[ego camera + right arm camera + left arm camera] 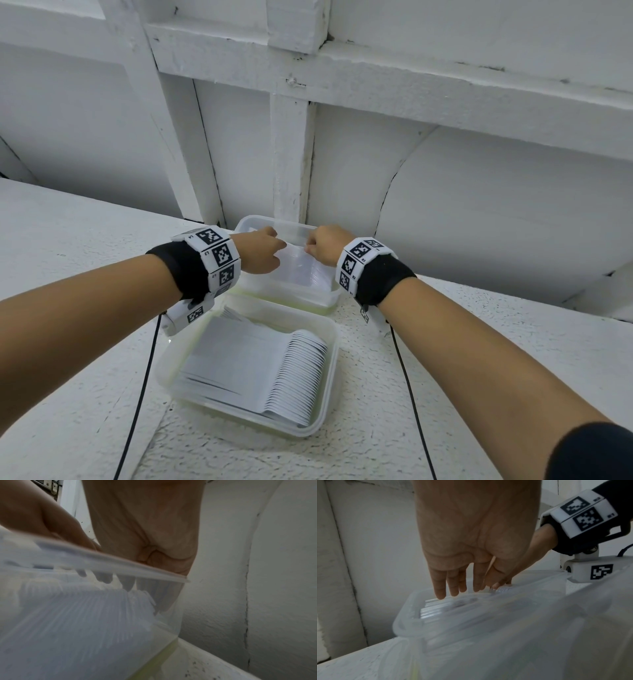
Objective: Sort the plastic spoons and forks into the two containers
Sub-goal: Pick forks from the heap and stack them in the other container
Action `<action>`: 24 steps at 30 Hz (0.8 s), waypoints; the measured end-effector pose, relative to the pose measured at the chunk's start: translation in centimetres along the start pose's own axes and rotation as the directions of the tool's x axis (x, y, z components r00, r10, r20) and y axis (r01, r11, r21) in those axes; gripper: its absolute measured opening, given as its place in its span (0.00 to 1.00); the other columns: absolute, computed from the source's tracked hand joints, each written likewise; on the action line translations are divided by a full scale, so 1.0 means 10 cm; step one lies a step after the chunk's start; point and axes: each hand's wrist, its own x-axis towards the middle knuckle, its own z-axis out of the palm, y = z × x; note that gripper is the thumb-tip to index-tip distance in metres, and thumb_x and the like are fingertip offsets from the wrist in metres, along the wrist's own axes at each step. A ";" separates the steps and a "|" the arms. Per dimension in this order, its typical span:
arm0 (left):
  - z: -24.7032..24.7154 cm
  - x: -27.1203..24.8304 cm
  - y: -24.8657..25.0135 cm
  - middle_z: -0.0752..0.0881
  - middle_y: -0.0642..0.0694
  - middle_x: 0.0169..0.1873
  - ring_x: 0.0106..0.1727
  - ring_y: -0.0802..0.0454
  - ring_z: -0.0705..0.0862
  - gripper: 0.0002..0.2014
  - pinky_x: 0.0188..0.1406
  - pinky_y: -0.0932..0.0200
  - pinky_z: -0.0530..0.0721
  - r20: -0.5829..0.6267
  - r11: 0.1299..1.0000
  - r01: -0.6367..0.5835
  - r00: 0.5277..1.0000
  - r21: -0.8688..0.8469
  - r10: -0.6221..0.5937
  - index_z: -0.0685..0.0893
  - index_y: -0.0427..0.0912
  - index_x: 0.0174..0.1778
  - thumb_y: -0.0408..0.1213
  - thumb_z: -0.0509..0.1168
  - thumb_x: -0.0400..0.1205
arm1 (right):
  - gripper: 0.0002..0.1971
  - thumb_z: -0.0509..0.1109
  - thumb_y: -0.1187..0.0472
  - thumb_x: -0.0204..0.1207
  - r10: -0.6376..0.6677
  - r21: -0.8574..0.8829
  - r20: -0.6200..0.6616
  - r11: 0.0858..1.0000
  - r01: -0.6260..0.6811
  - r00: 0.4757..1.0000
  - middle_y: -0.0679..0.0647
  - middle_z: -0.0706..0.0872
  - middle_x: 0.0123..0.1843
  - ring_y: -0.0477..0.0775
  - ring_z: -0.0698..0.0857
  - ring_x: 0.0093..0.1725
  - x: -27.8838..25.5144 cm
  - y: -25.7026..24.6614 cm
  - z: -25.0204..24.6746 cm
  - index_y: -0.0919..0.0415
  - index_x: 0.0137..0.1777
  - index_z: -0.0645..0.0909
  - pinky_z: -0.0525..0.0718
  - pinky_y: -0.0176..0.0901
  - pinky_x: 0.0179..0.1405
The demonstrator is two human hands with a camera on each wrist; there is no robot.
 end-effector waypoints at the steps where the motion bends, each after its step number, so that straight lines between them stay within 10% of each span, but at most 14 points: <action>1: 0.00 0.00 0.00 0.56 0.39 0.80 0.75 0.41 0.69 0.23 0.74 0.48 0.69 0.016 1.000 0.009 1.000 0.016 -0.009 0.64 0.39 0.79 0.36 0.50 0.86 | 0.15 0.58 0.60 0.83 -0.001 0.005 0.000 1.000 0.001 1.000 0.60 0.85 0.59 0.61 0.83 0.57 0.01 0.01 0.01 0.66 0.60 0.81 0.79 0.46 0.54; 14: 0.03 -0.03 0.03 0.48 0.42 0.83 0.80 0.42 0.62 0.26 0.76 0.45 0.66 0.068 0.997 0.037 0.997 0.063 -0.041 0.54 0.42 0.82 0.37 0.48 0.87 | 0.16 0.55 0.59 0.83 -0.026 -0.002 -0.031 1.000 0.026 0.999 0.60 0.86 0.51 0.62 0.84 0.50 0.03 0.03 0.08 0.66 0.51 0.83 0.81 0.47 0.50; 24: -0.01 -0.24 -0.11 0.64 0.43 0.79 0.78 0.46 0.65 0.23 0.75 0.57 0.63 -0.046 0.987 0.006 0.999 -0.158 -0.014 0.64 0.40 0.79 0.36 0.51 0.87 | 0.19 0.52 0.63 0.84 -0.103 -0.011 -0.154 0.995 0.102 0.983 0.52 0.71 0.29 0.56 0.74 0.38 -0.23 0.03 -0.11 0.63 0.30 0.68 0.68 0.42 0.37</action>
